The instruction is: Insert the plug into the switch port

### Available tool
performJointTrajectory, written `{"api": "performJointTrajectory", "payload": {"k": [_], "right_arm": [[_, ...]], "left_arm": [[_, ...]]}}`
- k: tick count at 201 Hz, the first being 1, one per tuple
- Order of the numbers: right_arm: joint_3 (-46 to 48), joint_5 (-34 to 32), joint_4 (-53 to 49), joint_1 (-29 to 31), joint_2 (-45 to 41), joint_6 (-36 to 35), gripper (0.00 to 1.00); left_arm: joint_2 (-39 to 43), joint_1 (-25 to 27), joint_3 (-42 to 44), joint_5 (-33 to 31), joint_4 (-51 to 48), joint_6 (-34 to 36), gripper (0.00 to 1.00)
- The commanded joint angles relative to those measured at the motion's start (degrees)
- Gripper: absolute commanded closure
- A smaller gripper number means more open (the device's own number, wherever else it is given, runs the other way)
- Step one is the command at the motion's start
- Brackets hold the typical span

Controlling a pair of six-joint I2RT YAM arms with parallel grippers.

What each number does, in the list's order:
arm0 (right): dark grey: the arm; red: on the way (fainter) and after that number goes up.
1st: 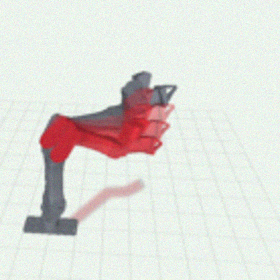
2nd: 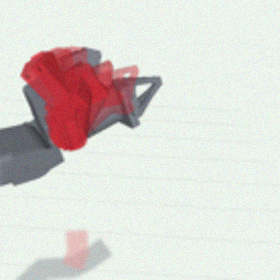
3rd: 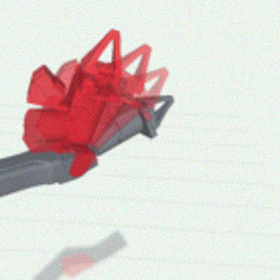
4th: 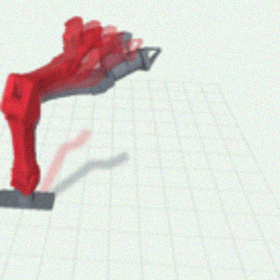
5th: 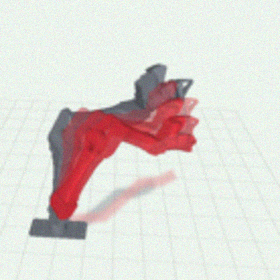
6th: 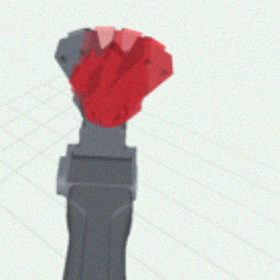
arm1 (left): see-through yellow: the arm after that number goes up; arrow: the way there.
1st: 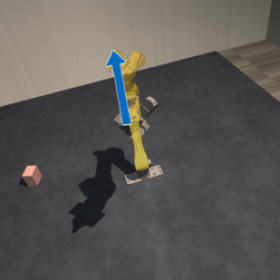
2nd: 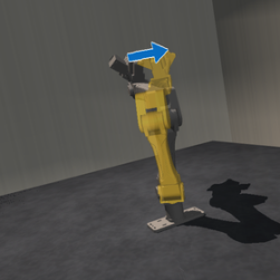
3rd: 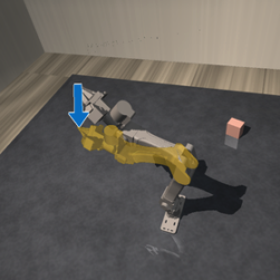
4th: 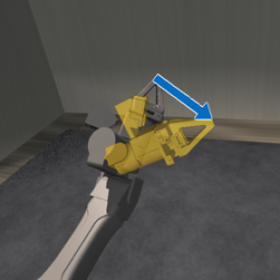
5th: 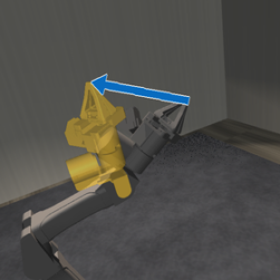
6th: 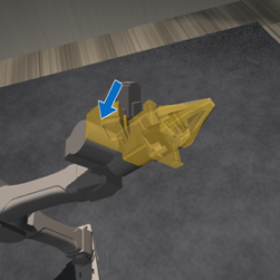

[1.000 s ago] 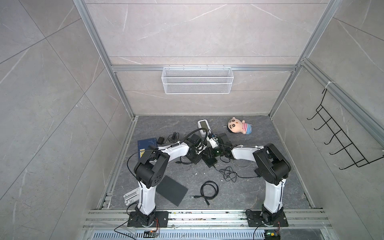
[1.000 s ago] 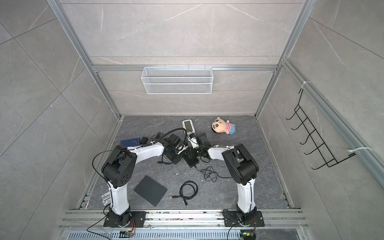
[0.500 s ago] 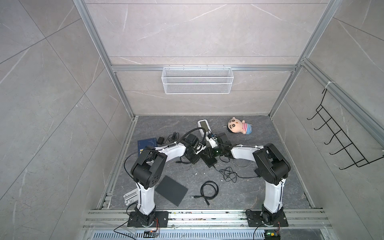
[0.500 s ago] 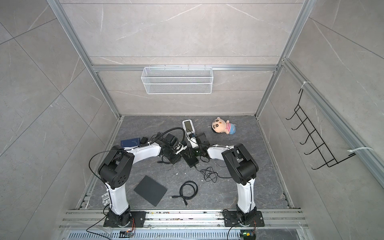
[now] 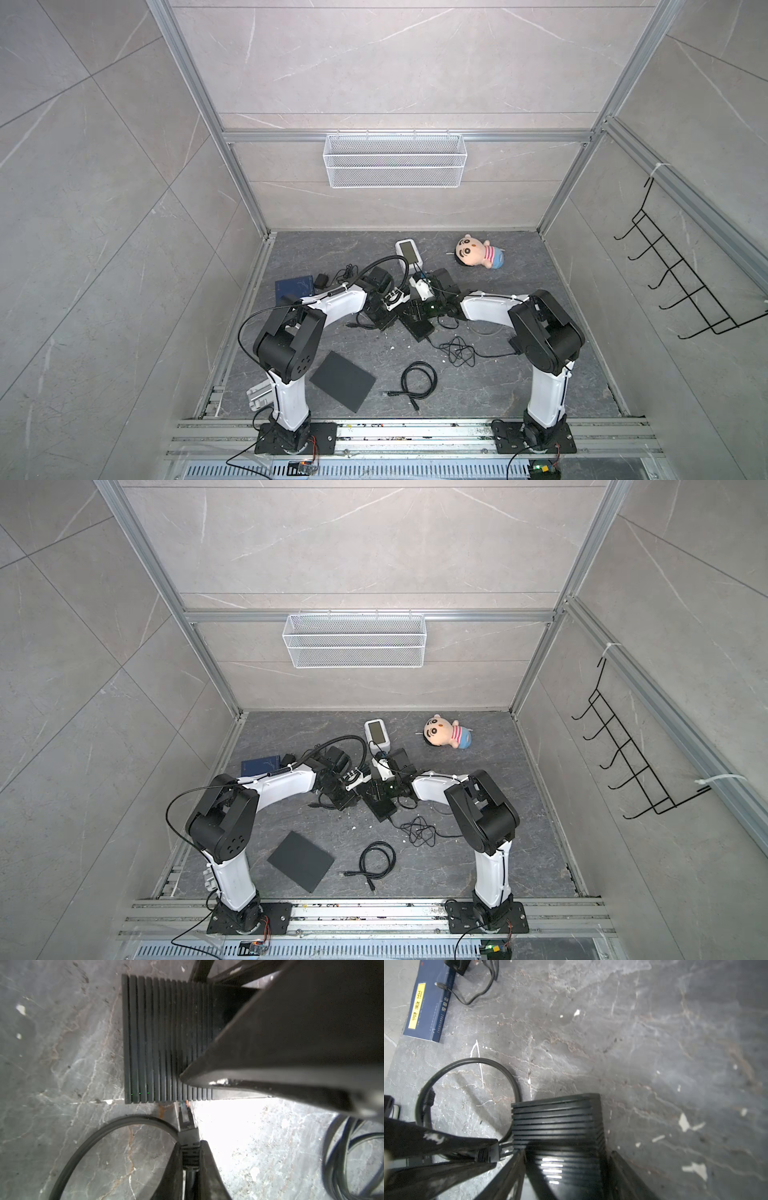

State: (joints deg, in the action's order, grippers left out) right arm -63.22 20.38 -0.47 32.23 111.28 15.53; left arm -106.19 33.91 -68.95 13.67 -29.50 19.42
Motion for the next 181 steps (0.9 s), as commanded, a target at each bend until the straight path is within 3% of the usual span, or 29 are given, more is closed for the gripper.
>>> {"api": "performJointTrajectory", "payload": {"k": [1,34,74,128,181], "right_arm": [[1.7,-2.6,-10.4,-0.4,1.4,2.0,0.34],[2.1,-3.6,-10.3,-1.1,1.6,3.1,0.34],[3.1,-2.5,-9.1,-1.3,1.0,3.4,0.34],[2.9,-1.9,-8.8,-1.4,0.9,3.5,0.33],[2.9,-1.7,-9.0,-1.4,0.5,3.5,0.33]], "left_arm": [[4.0,0.5,-2.2,1.5,-2.2,1.7,0.94],[3.5,-0.1,-3.0,-0.3,-5.6,2.6,0.94],[4.6,0.2,-1.7,4.1,-6.7,2.6,0.94],[2.3,2.5,0.7,2.9,-4.3,-0.2,0.95],[1.0,3.0,1.6,-5.7,0.0,-2.8,0.95]]}}
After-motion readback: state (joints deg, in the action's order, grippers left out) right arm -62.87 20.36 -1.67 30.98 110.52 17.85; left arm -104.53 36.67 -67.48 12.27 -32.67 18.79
